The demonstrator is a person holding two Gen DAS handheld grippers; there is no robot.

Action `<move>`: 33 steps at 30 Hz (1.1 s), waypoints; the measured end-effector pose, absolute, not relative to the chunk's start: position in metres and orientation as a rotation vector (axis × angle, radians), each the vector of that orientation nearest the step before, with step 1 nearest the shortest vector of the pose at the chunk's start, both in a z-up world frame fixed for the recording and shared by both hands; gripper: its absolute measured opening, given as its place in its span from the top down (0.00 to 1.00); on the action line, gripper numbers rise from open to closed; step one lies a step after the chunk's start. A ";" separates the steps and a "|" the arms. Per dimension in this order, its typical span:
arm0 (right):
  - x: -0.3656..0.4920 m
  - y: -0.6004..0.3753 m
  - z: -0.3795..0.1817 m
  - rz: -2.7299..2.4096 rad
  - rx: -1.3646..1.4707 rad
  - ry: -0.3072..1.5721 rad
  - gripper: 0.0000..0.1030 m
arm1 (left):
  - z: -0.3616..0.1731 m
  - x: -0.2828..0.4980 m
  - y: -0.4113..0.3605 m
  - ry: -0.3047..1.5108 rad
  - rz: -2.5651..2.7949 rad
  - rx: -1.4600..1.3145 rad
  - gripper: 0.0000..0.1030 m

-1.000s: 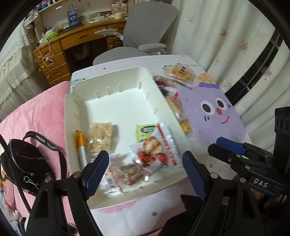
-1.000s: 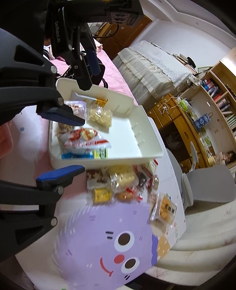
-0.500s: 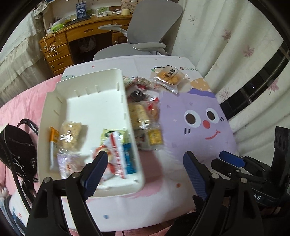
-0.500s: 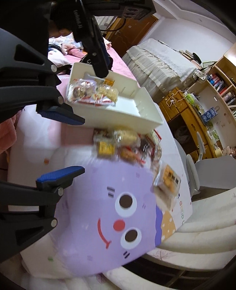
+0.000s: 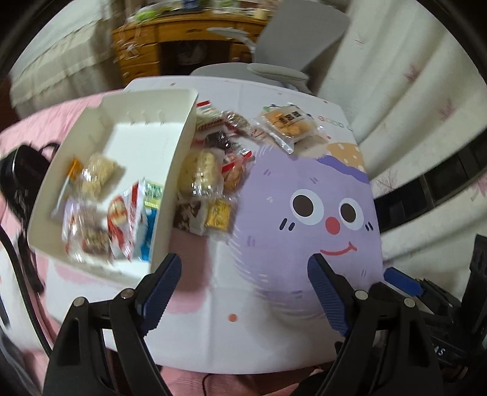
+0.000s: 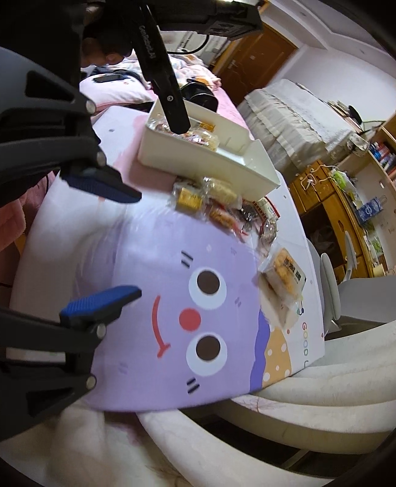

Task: Organize snacks
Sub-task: 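Move both grippers back from the tray toward the snack pile, then grasp the clear cookie packet with the right gripper while the left gripper approaches a yellow packet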

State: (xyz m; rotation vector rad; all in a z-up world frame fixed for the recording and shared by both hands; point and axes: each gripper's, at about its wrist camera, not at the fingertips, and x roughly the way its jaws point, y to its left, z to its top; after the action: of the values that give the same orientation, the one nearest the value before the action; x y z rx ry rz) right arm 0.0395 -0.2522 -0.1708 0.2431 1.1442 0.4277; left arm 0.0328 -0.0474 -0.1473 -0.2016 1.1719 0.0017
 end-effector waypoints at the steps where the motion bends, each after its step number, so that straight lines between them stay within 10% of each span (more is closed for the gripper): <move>1: 0.042 -0.259 -0.171 0.436 0.227 1.148 0.42 | -0.150 0.031 -0.050 1.166 0.029 -0.227 0.19; 33: 0.225 -0.230 -0.182 0.350 -0.041 0.993 0.14 | -0.246 0.078 -0.028 1.067 0.536 -0.737 0.19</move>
State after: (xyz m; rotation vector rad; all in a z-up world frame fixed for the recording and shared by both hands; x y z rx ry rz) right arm 0.2249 -0.2298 -0.1815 -0.0414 0.9928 0.3497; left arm 0.0784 -0.0278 -0.2464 -0.7367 1.0674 0.5364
